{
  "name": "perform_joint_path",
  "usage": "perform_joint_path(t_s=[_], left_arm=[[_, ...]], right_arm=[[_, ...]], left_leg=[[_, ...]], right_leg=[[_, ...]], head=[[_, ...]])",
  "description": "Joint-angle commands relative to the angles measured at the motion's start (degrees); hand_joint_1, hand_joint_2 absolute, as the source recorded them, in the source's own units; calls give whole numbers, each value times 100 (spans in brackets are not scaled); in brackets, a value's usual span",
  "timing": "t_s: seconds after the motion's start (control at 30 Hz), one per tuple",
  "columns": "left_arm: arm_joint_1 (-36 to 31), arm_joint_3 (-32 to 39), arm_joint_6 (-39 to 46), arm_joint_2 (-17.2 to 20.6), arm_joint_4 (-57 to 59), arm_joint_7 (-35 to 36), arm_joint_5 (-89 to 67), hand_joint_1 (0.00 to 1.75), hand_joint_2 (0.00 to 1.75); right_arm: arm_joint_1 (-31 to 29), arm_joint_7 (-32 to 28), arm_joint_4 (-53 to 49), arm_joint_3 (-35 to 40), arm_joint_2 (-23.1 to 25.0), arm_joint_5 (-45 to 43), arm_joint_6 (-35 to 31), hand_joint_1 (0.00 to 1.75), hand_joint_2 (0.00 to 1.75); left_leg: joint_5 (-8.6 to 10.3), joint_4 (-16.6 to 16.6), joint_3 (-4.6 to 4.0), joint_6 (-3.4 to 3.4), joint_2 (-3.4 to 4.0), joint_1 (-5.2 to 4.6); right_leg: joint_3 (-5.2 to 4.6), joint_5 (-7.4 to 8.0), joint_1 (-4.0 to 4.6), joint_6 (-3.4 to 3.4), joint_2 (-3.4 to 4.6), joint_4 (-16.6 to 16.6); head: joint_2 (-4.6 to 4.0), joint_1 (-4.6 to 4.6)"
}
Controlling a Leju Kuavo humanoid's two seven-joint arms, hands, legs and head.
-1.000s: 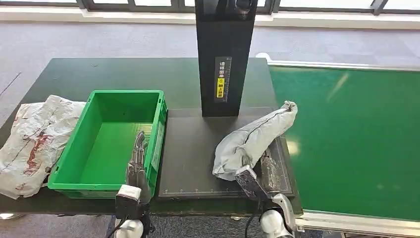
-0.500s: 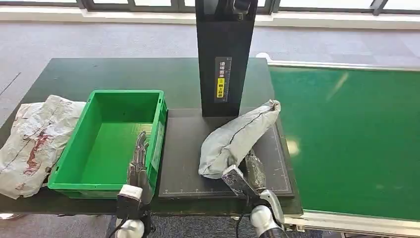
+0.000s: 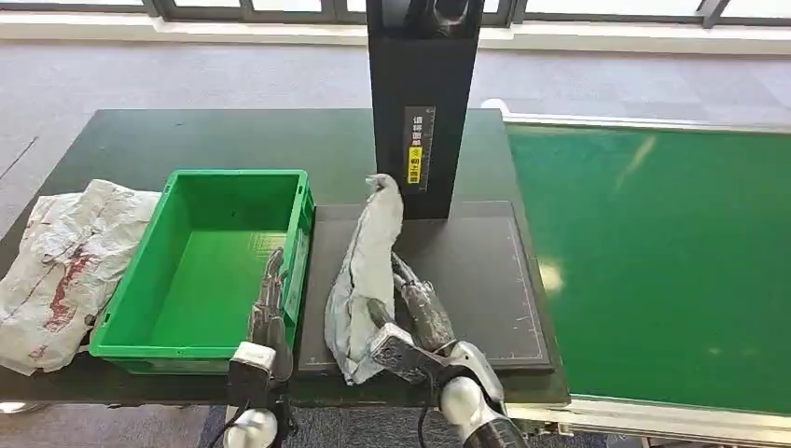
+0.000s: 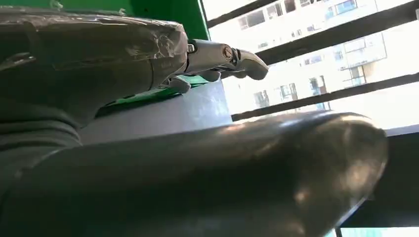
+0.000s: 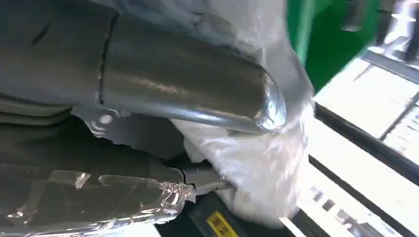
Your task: Moved the parcel from conveyor to table for the left to box.
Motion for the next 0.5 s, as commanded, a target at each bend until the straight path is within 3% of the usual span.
perform_joint_path(t_s=[0.03, 0.5], left_arm=[[-388, 37, 50, -172, 224, 4, 53, 0, 0], [-298, -366, 85, -69, 46, -80, -497, 0, 0]], right_arm=[[840, -156, -2485, 486, -546, -557, -371, 0, 0], [873, -240, -2405, 208, -525, -746, -496, 0, 0]], left_leg=[[1, 6, -11, 3, -39, 3], [0, -1, -4, 1, -27, 3]], right_leg=[[4, -10, 3, -2, -39, 1], [8, -2, 4, -2, -22, -7]], head=[[-2, 0], [0, -2]])
